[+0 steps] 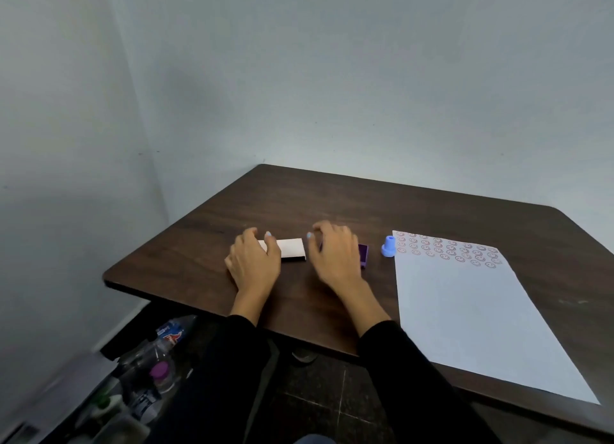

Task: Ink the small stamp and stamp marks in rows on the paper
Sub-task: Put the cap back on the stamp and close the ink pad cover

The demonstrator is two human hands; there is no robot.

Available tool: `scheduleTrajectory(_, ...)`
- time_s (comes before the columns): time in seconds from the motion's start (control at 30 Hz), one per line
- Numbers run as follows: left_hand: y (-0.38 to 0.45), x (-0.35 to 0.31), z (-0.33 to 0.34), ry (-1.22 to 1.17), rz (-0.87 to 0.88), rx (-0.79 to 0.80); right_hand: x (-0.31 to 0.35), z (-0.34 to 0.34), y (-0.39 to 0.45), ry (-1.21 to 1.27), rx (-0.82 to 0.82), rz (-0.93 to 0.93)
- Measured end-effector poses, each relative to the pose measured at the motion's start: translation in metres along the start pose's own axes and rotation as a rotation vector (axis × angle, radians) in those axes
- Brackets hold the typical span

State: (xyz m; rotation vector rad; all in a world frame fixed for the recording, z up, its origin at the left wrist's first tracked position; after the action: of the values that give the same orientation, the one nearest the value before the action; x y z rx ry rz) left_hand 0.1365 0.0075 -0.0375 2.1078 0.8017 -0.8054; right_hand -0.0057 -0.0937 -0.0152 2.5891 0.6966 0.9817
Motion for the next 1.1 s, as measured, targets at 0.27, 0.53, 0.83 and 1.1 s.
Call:
scheduleTrajectory(0.27, -0.011, 0.005, -0.007, 0.043, -0.04, -0.022, 0.017, 0.032, -0.02, -0.243, 0.007, -0.072)
scheduleTrajectory(0.53, -0.012, 0.01, -0.01, 0.007, -0.058, -0.083, 0.02, 0.023, -0.023, -0.064, -0.01, -0.099)
scheduleTrajectory(0.83, -0.008, -0.041, 0.024, -0.335, 0.059, -0.033, -0.019, -0.04, -0.026, 0.345, -0.298, 0.159)
scheduleTrajectory(1.1, -0.013, -0.053, 0.074, -0.345, 0.075, 0.154, -0.07, -0.046, -0.029, 0.386, -0.257, 0.401)
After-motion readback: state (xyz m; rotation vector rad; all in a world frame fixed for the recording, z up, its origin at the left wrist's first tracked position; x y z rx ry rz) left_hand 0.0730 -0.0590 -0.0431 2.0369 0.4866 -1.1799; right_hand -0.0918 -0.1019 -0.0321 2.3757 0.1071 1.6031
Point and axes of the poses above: each hand's wrist, its own y-axis towards the middle knuckle, its own z-axis out of the palm, x = y × z, the point moved 9 cm from there along y, towards the middle knuckle, and after that the axes turned 9 degrees about z, right-handed, at the moved point
